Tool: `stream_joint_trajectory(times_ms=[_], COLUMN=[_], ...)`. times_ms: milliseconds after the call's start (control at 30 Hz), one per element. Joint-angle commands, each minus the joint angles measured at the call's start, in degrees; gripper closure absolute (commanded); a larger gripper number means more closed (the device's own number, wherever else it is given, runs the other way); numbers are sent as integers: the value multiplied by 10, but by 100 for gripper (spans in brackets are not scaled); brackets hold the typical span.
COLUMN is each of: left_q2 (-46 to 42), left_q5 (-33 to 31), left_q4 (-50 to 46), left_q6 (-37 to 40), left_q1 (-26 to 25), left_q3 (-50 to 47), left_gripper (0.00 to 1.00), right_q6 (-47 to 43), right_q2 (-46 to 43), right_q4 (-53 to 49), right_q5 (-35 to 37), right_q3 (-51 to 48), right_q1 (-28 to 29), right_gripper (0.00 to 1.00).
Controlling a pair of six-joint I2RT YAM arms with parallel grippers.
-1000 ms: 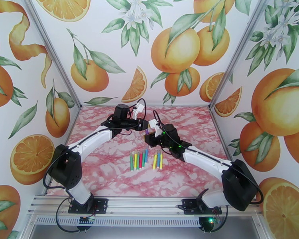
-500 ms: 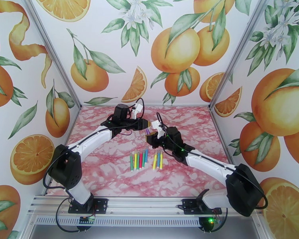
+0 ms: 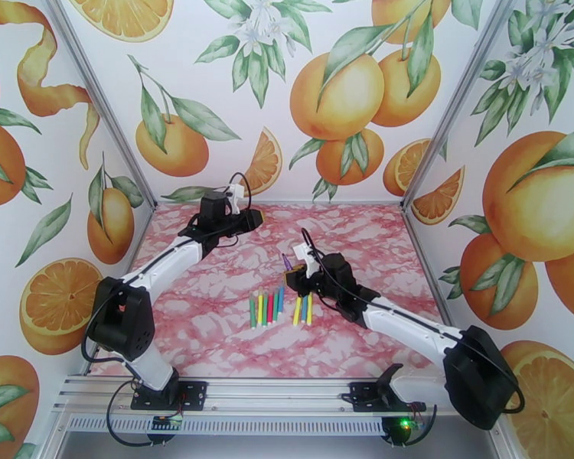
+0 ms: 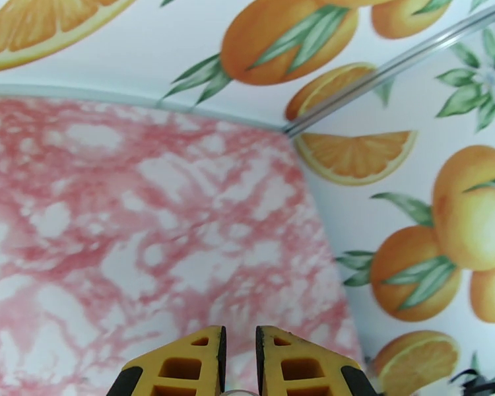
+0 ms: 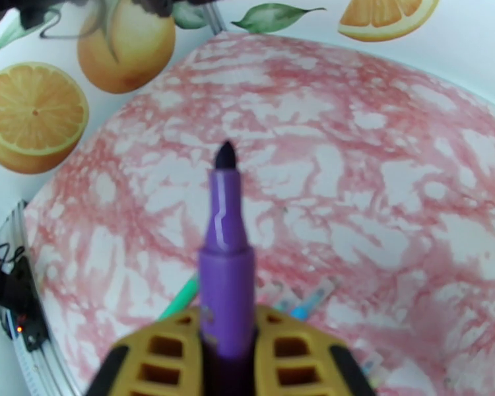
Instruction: Open the pen caps
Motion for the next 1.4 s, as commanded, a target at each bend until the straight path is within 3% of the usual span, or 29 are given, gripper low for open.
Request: stream_joint_trajectory(times_ms=[0, 267, 500, 900, 1367], left_q2=[-37, -66, -69, -50, 45], left_q5=[-93, -247, -310, -348, -320], left_q4=[-114, -254, -296, -294, -272], left_q6=[99, 225, 268, 290, 303], left_q1=[2, 12, 44, 123, 199], left_q3=[30, 35, 14, -30, -27], left_gripper=[100, 100, 100, 100, 100], right_q6=[-16, -39, -51, -72, -80], right_q2=[-2, 37, 67, 132, 269], right_q4=[-41, -140, -189, -214, -265], right_q5=[70, 122, 166, 225, 249], right_q3=[31, 109, 152, 181, 260], right_q1=[-7, -61, -128, -214, -296], right_gripper=[100, 100, 100, 100, 100])
